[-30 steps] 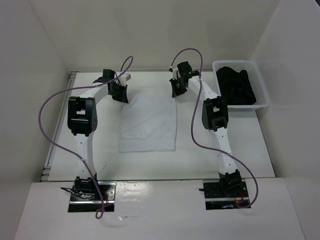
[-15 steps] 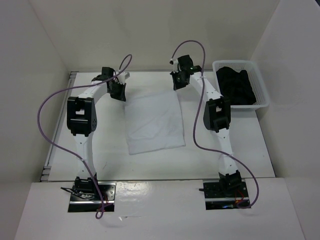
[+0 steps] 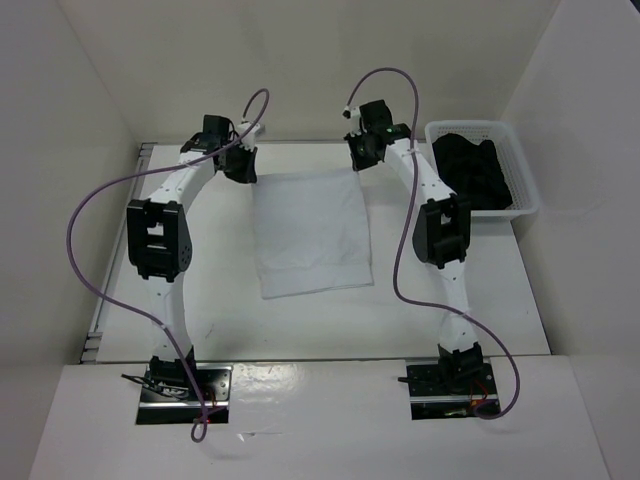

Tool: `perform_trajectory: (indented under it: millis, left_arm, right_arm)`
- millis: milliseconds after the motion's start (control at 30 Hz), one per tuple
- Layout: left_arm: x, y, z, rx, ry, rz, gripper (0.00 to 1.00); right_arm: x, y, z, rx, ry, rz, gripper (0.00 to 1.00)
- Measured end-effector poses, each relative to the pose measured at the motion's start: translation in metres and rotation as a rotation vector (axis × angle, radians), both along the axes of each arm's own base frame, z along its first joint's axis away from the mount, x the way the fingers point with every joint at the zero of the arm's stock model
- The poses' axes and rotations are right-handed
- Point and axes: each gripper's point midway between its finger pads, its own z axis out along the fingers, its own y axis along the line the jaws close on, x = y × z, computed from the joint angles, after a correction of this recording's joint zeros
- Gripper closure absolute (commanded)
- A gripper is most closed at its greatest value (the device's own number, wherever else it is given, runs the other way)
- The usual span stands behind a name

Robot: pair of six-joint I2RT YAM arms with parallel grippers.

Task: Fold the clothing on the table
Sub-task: Fold the skirt

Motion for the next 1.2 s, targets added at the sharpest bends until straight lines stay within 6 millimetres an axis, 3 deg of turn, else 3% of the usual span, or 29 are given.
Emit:
perform_trajectory:
  millis: [267, 433, 667, 933, 1200]
  left_arm:
    - [-0.009, -0.006, 0.032, 0.008, -0.062, -0.029, 1.00]
    - [-0.027, -0.004, 0.043, 0.013, -0.066, -0.036, 1.00]
    - [-0.061, -0.004, 0.057, 0.013, -0.066, -0.071, 1.00]
    - [-0.103, -0.008, 0.054, -0.002, -0.021, -0.128, 1.00]
    - [-0.138, -0.009, 0.045, -0.008, 0.044, -0.155, 1.00]
  right_arm:
    - [-0.012, -0.010, 0.029, -0.024, -0.042, -0.005, 1.00]
    - [-0.030, -0.017, 0.045, -0.038, -0.054, 0.010, 1.00]
    - [-0.058, -0.026, 0.048, -0.069, -0.049, 0.036, 1.00]
    - [-0.093, -0.034, 0.052, -0.097, -0.041, 0.076, 1.00]
    - [-0.119, -0.027, 0.060, -0.115, -0.048, 0.145, 1.00]
